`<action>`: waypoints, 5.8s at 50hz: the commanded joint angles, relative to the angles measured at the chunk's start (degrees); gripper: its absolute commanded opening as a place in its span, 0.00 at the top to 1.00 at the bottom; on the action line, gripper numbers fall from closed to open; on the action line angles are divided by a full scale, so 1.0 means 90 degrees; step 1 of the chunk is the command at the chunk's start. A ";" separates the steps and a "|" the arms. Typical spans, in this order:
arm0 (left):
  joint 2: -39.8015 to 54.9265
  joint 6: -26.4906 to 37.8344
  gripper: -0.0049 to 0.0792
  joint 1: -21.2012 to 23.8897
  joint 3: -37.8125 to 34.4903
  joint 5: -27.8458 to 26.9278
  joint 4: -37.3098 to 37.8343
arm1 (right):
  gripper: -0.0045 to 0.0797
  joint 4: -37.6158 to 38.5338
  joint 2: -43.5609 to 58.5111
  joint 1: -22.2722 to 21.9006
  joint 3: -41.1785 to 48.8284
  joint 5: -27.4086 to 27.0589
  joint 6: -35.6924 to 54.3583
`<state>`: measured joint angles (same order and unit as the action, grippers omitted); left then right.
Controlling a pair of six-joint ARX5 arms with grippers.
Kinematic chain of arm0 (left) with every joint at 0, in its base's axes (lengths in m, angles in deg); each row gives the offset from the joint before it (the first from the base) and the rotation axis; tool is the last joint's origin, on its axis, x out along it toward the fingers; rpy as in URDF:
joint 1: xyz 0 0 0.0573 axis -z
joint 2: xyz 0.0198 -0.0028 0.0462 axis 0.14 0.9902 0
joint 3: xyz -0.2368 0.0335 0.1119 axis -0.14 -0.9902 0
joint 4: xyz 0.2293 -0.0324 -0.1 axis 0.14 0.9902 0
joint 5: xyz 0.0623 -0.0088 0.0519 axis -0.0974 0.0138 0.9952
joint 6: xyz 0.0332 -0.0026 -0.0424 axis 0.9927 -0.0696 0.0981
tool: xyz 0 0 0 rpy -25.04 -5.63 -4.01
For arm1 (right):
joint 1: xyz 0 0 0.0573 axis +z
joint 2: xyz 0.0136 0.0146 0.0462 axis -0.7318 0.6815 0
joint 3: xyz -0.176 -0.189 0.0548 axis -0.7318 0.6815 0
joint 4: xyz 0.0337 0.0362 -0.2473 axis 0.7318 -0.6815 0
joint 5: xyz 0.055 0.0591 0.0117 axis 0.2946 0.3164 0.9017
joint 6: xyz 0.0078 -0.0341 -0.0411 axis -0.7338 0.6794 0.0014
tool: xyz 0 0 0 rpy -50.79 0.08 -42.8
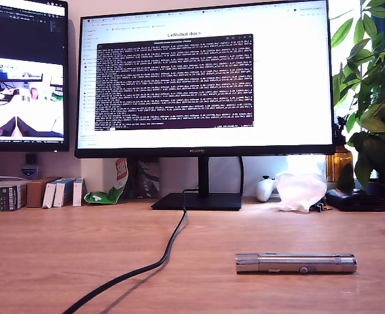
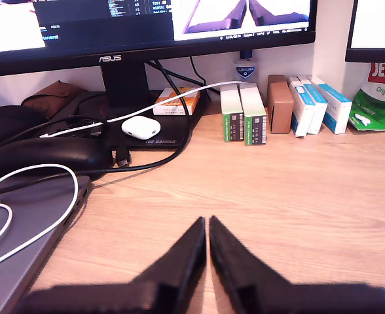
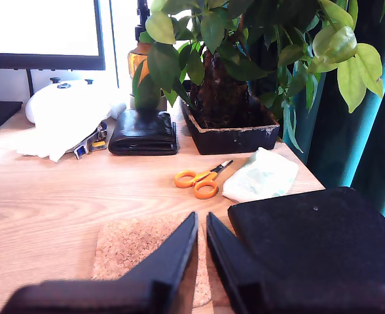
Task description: Pick the metallic laser pointer with your right arm, pass it to your left arm, then place it down to the left side of the table
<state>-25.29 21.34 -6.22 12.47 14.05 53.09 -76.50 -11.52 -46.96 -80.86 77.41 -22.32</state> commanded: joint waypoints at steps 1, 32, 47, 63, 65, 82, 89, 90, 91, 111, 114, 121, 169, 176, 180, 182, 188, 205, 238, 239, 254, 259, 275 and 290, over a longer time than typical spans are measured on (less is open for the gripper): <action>-0.0053 -0.0036 0.97 0.0005 -0.0204 0.0000 0.0092 | 0.96 -0.0019 -0.0039 0.0015 -0.0005 0.0005 -0.0039; -0.0053 -0.0041 0.97 0.0005 -0.0204 -0.0005 0.0090 | 0.96 -0.0019 -0.0039 0.0015 -0.0005 0.0005 -0.0039; -0.0053 -0.1137 0.97 0.0012 -0.0204 -0.0935 0.0075 | 0.96 -0.0002 -0.0039 0.0022 -0.0005 0.0733 -0.1336; -0.0053 -0.2637 0.97 0.0012 -0.0202 -0.2795 -0.0316 | 0.96 0.0214 -0.0039 0.0032 -0.0015 0.3422 -0.3327; -0.0053 -0.2640 0.97 0.0017 -0.0202 -0.3247 -0.0474 | 0.96 0.0192 -0.0039 0.0032 -0.0019 0.3740 -0.3514; -0.0029 -0.2633 0.97 0.0226 0.0019 -0.5321 -0.0772 | 0.96 -0.0131 0.0180 0.0032 -0.0576 0.5212 -0.4279; 0.0153 -0.2577 0.97 0.0279 0.0296 -0.5797 -0.0767 | 0.96 -0.0202 0.0644 0.0032 -0.1001 0.5685 -0.4148; 0.0204 -0.2579 0.97 0.0279 0.0335 -0.5853 -0.0767 | 0.96 -0.0204 0.0731 0.0032 -0.1078 0.5734 -0.4082; 0.0250 -0.2577 0.97 0.0282 0.0369 -0.5935 -0.0765 | 0.96 -0.0209 0.0814 0.0032 -0.1149 0.5780 -0.4022; 0.2608 -0.0658 0.97 0.0408 0.1846 -0.7543 0.0204 | 0.96 -0.1603 0.3968 0.0253 -0.3208 0.6324 -0.1620; 0.3099 -0.0085 0.97 0.0464 0.2127 -0.7550 0.0527 | 0.96 -0.1914 0.4626 0.0403 -0.3480 0.6324 -0.1146; 0.4150 0.1022 0.97 0.0624 0.2628 -0.7480 0.1178 | 0.94 -0.2482 0.5914 0.0930 -0.4131 0.6161 0.0192; 0.5816 0.1991 0.97 0.1360 0.3419 -0.6623 0.1736 | 0.55 -0.3711 1.0103 0.4245 -0.6064 0.2047 0.4061; 0.5816 0.1991 0.97 0.1360 0.3419 -0.6625 0.1841 | 0.55 -0.3606 1.0285 0.4245 -0.6064 0.2045 0.4073; 0.5816 0.1991 0.97 0.1360 0.3419 -0.6625 0.1899 | 0.55 -0.3514 1.0321 0.4243 -0.6064 0.2047 0.4133; 0.5814 0.1991 0.97 0.1360 0.3419 -0.6625 0.1914 | 0.55 -0.3449 1.0346 0.4243 -0.6064 0.2050 0.4170; 0.5814 0.1991 0.97 0.1387 0.3419 -0.6623 0.1914 | 0.55 -0.3376 1.0423 0.4240 -0.6064 0.2052 0.4187; 0.5814 0.1991 0.97 0.1396 0.3419 -0.6623 0.1919 | 0.56 -0.3271 1.0671 0.4240 -0.6064 0.2324 0.4160; 0.5814 0.2055 0.61 0.1401 0.3419 -0.7147 0.0342 | 0.96 -0.3344 1.0528 0.4289 -0.7890 0.3368 0.3179; 0.5814 0.2064 0.61 0.1406 0.3419 -0.7162 0.0245 | 0.96 -0.3373 1.0528 0.4308 -0.8014 0.3385 0.3174; 0.5814 0.2647 0.54 0.1836 0.3419 -0.7487 -0.1355 | 0.96 -0.3201 1.0525 0.4634 -0.9010 0.3956 0.3157; 0.5814 0.2115 0.53 0.1841 0.3419 -0.7480 -0.2110 | 0.96 -0.3201 1.0525 0.4738 -0.9313 0.4019 0.3155; 0.5814 0.1914 0.50 0.1826 0.3419 -0.7159 -0.3198 | 0.96 -0.3609 1.0455 0.4896 -1.0219 0.4058 0.3160; 0.5814 0.1923 0.50 0.1596 0.3419 -0.6790 -0.3672 | 0.96 -0.3810 1.0258 0.4966 -1.0297 0.4061 0.3167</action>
<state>27.15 38.36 8.64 43.05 -47.24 20.59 -111.05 82.99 -3.25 -173.18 113.48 6.21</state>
